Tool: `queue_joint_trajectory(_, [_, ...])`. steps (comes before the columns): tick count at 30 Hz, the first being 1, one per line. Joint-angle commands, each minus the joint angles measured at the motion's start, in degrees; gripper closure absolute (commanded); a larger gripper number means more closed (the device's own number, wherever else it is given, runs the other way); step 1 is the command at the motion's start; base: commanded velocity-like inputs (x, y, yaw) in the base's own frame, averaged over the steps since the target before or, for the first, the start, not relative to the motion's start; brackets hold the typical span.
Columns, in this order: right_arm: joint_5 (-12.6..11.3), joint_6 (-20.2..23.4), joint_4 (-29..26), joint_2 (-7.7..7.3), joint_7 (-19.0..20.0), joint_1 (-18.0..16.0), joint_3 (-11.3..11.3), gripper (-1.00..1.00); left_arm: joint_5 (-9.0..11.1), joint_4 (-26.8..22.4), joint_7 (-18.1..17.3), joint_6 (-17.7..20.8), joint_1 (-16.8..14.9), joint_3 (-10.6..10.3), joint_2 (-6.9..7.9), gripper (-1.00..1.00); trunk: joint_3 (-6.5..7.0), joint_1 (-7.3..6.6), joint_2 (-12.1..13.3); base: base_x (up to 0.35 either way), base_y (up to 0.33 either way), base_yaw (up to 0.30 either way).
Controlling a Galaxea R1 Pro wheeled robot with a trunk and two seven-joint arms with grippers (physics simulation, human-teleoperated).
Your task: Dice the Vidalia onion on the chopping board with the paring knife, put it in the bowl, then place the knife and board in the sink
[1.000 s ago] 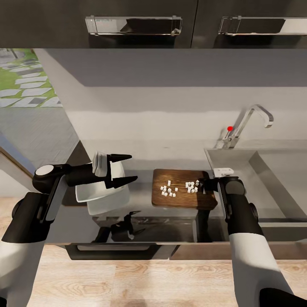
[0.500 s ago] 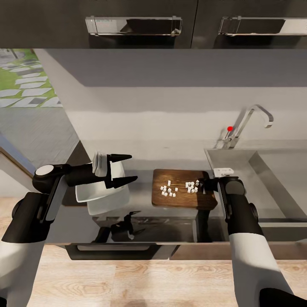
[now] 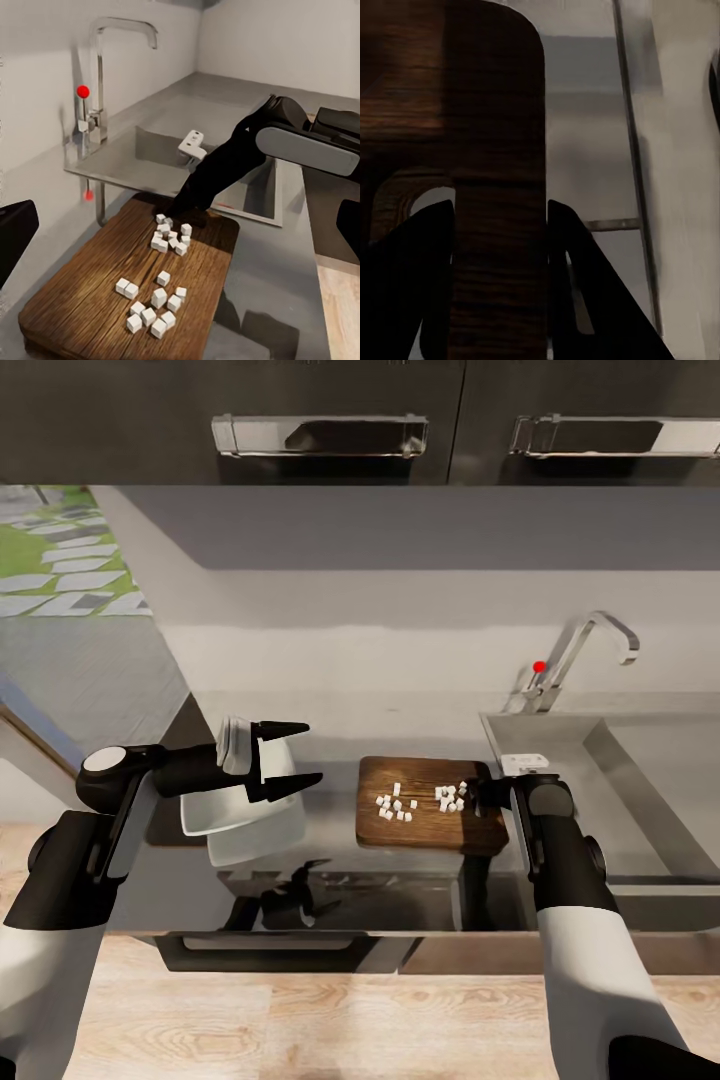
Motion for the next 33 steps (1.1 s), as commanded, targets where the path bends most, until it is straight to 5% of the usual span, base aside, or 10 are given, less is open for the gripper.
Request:
queue_joint_trajectory(1, [0.52,0.20,-0.07,0.06,0.61,-0.06,-0.13,1.00,0.36,0.01,0.00,0.57,-0.04,-0.08,0.05,-1.00,-0.01,0.04,-0.10,0.000,0.000,0.103])
queue_joint_trajectory(15, [0.52,0.20,-0.07,0.06,0.61,-0.06,-0.11,1.00,0.36,0.01,0.00,0.57,-0.04,-0.08,0.05,-1.00,0.70,0.04,-0.10,0.000,0.000,0.199])
queue_joint_trajectory(33, [0.60,0.20,-0.24,0.06,0.45,-0.06,0.07,1.00,0.36,0.01,0.00,0.57,-0.06,-0.08,0.05,-1.00,0.71,0.04,-0.10,0.000,0.000,0.009])
